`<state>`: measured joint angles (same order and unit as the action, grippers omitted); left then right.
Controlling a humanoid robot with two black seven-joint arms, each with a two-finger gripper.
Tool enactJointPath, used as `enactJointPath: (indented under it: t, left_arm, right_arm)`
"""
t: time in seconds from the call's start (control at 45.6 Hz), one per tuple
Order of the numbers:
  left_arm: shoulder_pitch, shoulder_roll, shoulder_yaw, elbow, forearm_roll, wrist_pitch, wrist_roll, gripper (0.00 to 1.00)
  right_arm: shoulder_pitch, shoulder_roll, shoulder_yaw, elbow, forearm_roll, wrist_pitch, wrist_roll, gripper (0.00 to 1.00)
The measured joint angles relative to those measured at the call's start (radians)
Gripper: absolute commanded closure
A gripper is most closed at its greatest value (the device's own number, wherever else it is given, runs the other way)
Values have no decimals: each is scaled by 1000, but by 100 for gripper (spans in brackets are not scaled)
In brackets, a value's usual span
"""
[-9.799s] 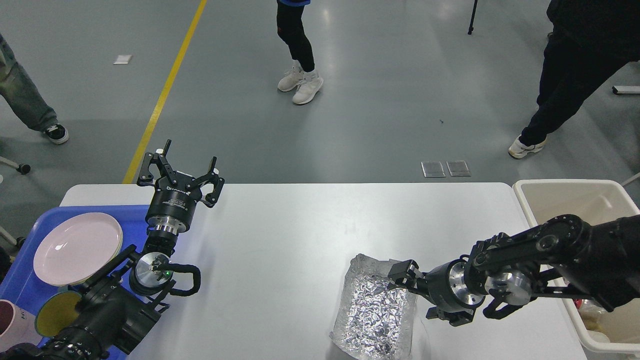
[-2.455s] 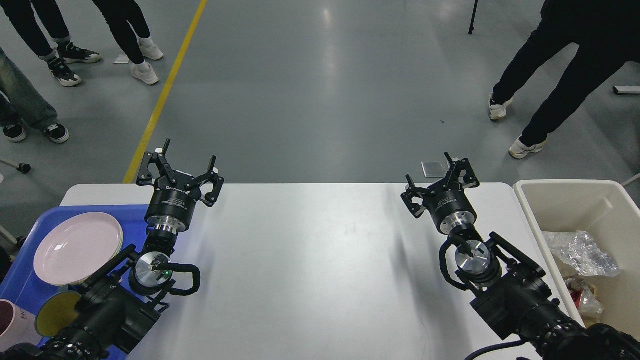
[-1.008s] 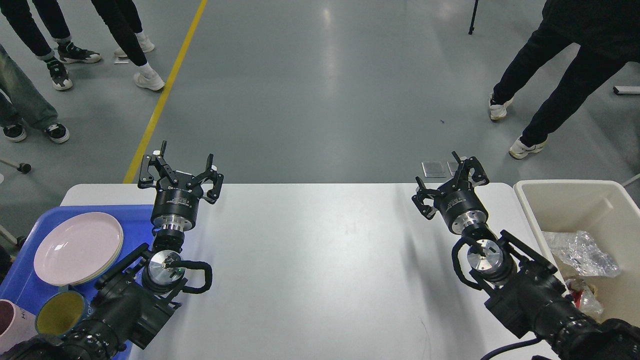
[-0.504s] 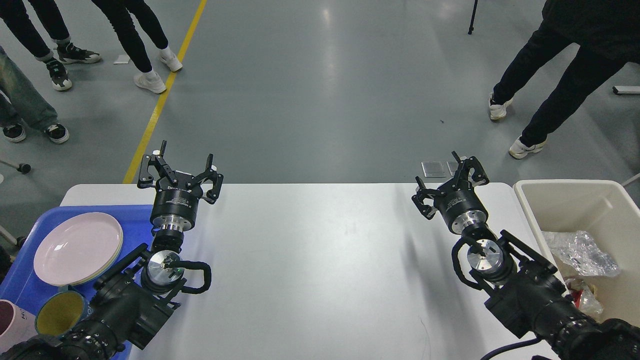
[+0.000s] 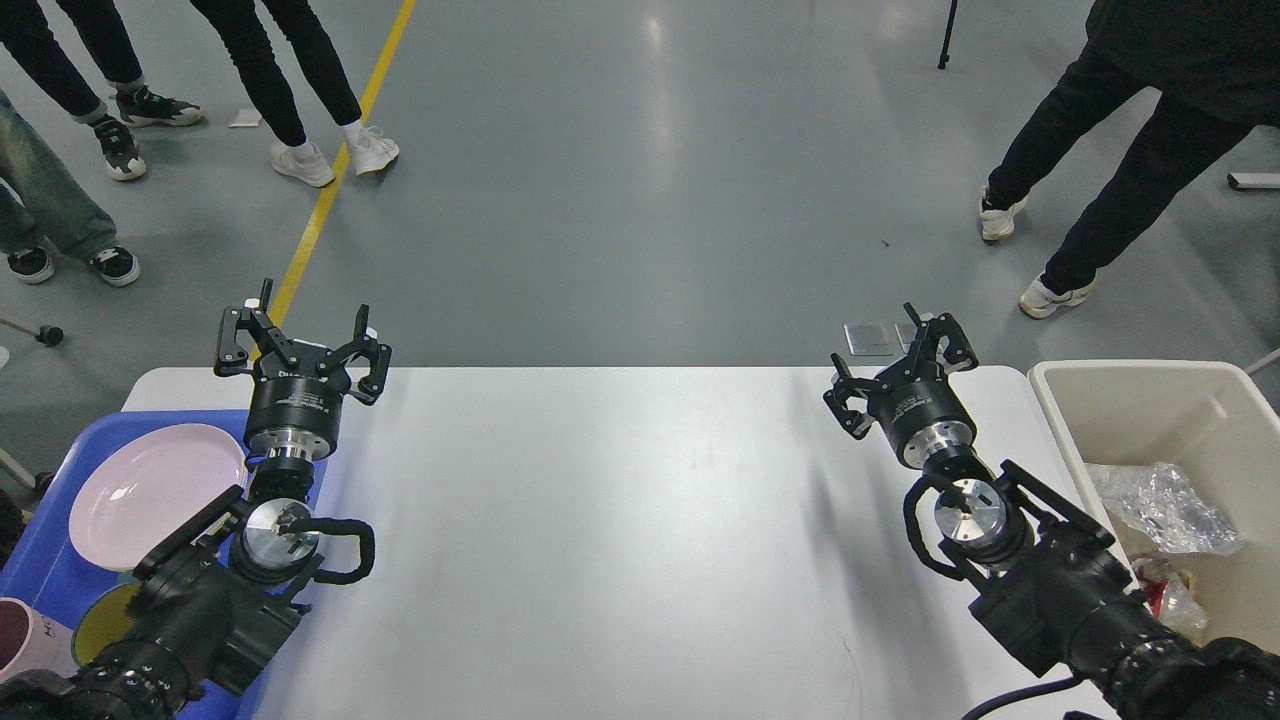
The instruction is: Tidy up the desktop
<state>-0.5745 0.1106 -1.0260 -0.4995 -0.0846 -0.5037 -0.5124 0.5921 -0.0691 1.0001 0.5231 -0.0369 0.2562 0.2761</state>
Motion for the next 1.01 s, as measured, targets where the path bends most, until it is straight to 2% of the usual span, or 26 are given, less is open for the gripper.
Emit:
enactJointPath:
  t: [1.008]
  left_arm:
    - [5, 8, 0, -1, -1, -24, 0, 4]
  right_arm:
    - [0, 0, 0, 0, 0, 0, 0, 0]
